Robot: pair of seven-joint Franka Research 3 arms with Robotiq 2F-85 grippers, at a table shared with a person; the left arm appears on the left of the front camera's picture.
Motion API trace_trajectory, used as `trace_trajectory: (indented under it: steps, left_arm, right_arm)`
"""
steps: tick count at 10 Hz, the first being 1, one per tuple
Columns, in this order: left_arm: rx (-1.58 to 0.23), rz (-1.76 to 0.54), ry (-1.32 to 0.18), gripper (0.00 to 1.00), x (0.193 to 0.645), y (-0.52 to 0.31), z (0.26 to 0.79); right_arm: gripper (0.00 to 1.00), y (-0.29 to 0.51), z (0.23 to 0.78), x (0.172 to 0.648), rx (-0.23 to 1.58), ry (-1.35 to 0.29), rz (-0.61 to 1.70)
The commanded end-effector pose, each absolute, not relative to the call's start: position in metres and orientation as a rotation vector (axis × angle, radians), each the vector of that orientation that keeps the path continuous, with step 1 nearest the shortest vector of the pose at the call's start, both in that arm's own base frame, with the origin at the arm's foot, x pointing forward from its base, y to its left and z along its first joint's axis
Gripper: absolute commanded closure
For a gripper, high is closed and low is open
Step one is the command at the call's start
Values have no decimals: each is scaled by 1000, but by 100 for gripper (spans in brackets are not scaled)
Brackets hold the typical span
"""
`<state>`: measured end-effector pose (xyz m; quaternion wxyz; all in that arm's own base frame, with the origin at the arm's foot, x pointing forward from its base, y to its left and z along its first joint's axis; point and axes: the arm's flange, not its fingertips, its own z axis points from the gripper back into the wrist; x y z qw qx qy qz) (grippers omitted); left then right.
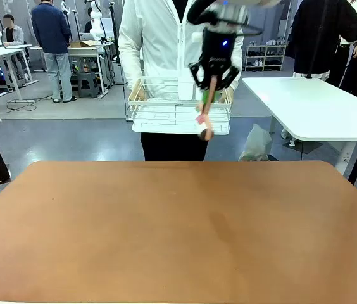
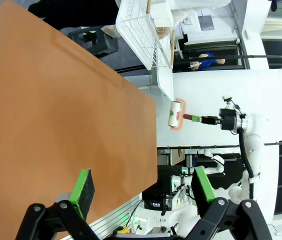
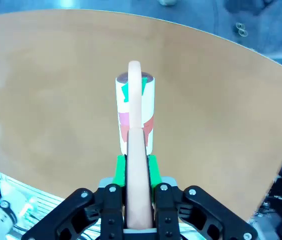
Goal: Clean the table.
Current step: Clean the table with the Lint Roller when the human lifts the Dish drying rack.
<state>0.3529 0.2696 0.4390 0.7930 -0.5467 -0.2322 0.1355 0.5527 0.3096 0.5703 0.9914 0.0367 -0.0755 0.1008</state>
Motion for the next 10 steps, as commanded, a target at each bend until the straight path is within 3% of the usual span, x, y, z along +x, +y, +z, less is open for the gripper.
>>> trace_trajectory:
  steps: [1, 5, 10]
  left_arm:
    - [-1205, 296, -514, 0, 352, 272, 441]
    - [-1205, 296, -514, 0, 352, 272, 441]
    - [-1205, 296, -514, 0, 352, 272, 441]
  right_arm:
    - [79, 275, 552, 535, 11, -157, 147]
    - [79, 213, 557, 501, -53, -177, 101]
    - [79, 122, 515, 481, 65, -188, 60]
